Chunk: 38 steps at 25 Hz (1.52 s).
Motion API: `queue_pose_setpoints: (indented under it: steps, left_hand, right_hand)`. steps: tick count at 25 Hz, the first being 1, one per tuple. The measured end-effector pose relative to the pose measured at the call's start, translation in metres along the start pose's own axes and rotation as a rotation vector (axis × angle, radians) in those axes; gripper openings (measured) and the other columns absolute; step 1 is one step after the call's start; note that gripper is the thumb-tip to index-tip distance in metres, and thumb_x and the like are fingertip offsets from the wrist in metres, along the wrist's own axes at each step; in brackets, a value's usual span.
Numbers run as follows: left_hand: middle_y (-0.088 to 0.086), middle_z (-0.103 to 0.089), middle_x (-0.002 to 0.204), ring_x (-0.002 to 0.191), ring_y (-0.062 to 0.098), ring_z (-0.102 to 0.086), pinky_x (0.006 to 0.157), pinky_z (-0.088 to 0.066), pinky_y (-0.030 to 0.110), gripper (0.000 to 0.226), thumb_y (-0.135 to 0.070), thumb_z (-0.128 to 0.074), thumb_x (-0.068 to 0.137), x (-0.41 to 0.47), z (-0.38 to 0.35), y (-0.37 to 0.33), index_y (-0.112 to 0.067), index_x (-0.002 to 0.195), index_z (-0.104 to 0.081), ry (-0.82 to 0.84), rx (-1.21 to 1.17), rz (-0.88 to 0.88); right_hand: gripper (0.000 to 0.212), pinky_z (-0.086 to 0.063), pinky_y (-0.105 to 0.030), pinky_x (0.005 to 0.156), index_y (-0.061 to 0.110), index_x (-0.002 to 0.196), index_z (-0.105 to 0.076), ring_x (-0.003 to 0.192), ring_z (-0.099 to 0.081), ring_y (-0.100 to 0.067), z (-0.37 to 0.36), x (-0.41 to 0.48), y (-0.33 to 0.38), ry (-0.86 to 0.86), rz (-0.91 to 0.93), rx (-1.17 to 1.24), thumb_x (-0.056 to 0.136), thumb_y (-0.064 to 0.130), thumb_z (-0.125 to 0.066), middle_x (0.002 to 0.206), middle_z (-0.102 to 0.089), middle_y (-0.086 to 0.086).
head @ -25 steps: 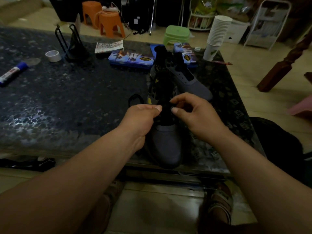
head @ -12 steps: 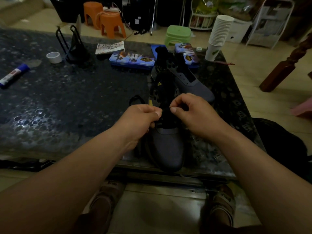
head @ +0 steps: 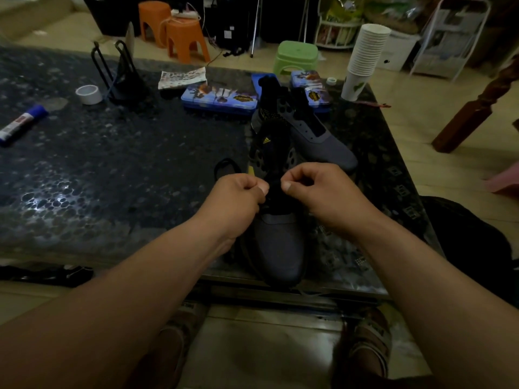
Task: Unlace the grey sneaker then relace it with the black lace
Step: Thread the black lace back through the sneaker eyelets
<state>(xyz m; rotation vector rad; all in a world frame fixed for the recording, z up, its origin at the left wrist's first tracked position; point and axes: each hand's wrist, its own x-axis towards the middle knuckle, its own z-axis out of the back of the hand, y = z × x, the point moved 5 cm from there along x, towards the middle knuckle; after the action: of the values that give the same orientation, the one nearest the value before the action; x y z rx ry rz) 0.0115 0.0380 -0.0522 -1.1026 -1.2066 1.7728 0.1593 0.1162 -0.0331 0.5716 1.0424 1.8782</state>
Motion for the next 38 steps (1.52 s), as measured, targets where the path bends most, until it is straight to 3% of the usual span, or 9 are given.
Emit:
queue_pose_setpoints:
  steps: [3, 8, 11, 15, 17, 20, 25, 32, 38]
  left_hand:
    - [-0.005, -0.063, 0.073, 0.056, -0.003, -0.053, 0.054, -0.044, 0.011, 0.017, -0.014, -0.061, 0.103, -0.001, -0.001, -0.002, -0.016, 0.090, -0.072, -0.022, -0.029, -0.043]
    - [-0.005, -0.070, 0.083, 0.072, 0.001, -0.061, 0.067, -0.048, 0.017, 0.010, -0.022, -0.064, 0.101, -0.003, 0.003, -0.006, -0.023, 0.096, -0.072, -0.103, 0.174, -0.237]
    - [-0.008, -0.066, 0.082, 0.071, 0.002, -0.061, 0.064, -0.047, 0.020, 0.008, -0.025, -0.064, 0.101, 0.000, 0.008, -0.013, -0.027, 0.094, -0.068, -0.040, 0.325, -0.271]
    - [-0.001, -0.066, 0.079, 0.058, 0.002, -0.058, 0.053, -0.045, 0.018, 0.013, -0.020, -0.062, 0.102, 0.011, 0.016, -0.021, -0.022, 0.091, -0.068, 0.113, 0.399, -0.207]
    - [0.002, -0.066, 0.074, 0.051, 0.003, -0.055, 0.051, -0.047, 0.022, 0.016, -0.018, -0.058, 0.104, 0.014, 0.016, -0.018, -0.019, 0.091, -0.067, 0.141, 0.367, -0.167]
    - [0.006, -0.070, 0.078, 0.061, 0.013, -0.060, 0.062, -0.053, 0.035, 0.016, -0.021, -0.055, 0.105, 0.017, 0.014, -0.011, -0.020, 0.093, -0.066, 0.151, 0.339, -0.148]
    - [-0.004, -0.066, 0.080, 0.067, 0.009, -0.063, 0.058, -0.050, 0.025, 0.010, -0.022, -0.063, 0.101, 0.014, 0.016, -0.017, -0.024, 0.092, -0.066, 0.143, 0.492, -0.260]
    - [0.000, -0.062, 0.072, 0.056, 0.004, -0.054, 0.053, -0.048, 0.024, 0.011, -0.015, -0.060, 0.102, 0.013, 0.009, -0.004, -0.014, 0.095, -0.068, 0.077, 0.239, -0.181]
    - [-0.001, -0.064, 0.075, 0.060, 0.002, -0.053, 0.055, -0.043, 0.014, 0.008, -0.014, -0.068, 0.099, 0.013, 0.008, -0.003, -0.013, 0.094, -0.074, 0.016, 0.154, -0.195]
  right_hand:
    - [0.009, -0.048, -0.025, 0.065, 0.018, 0.089, -0.074, 0.066, -0.059, -0.001, -0.002, 0.002, -0.006, 0.047, -0.083, 0.176, 0.097, 0.017, -0.070, 0.076, -0.070, 0.007]
    - [0.013, -0.043, -0.021, 0.055, 0.012, 0.087, -0.073, 0.066, -0.055, -0.013, -0.004, 0.004, -0.003, 0.074, -0.150, 0.245, 0.092, 0.023, -0.076, 0.075, -0.063, -0.003]
    - [0.013, -0.041, -0.022, 0.053, 0.017, 0.081, -0.069, 0.063, -0.051, -0.014, -0.008, 0.004, -0.003, 0.026, -0.117, 0.283, 0.092, 0.020, -0.076, 0.071, -0.059, -0.002]
    - [0.009, -0.043, -0.021, 0.057, 0.017, 0.092, -0.067, 0.065, -0.053, -0.009, -0.004, 0.000, -0.005, 0.092, -0.099, 0.302, 0.096, 0.009, -0.068, 0.076, -0.061, 0.000]
    - [0.012, -0.043, -0.025, 0.061, 0.016, 0.096, -0.068, 0.067, -0.052, -0.012, -0.002, 0.000, -0.005, 0.117, -0.079, 0.250, 0.096, 0.004, -0.066, 0.077, -0.061, 0.000]
    - [0.009, -0.044, -0.024, 0.066, 0.018, 0.099, -0.069, 0.070, -0.054, -0.006, 0.001, 0.000, -0.004, 0.108, -0.023, 0.118, 0.097, 0.009, -0.067, 0.081, -0.064, 0.004]
    - [0.003, -0.039, -0.009, 0.066, 0.021, 0.098, -0.065, 0.080, -0.054, -0.002, 0.005, 0.003, 0.010, -0.013, 0.220, -0.322, 0.100, 0.021, -0.064, 0.090, -0.061, 0.009]
    - [0.012, -0.041, -0.019, 0.055, 0.019, 0.097, -0.065, 0.061, -0.054, -0.003, 0.007, 0.000, 0.009, 0.093, 0.089, -0.278, 0.103, 0.027, -0.057, 0.077, -0.064, 0.006]
    - [0.012, -0.046, -0.027, 0.062, 0.018, 0.096, -0.070, 0.063, -0.055, -0.005, 0.003, 0.000, 0.001, 0.092, -0.009, -0.053, 0.102, 0.025, -0.063, 0.076, -0.065, 0.003]
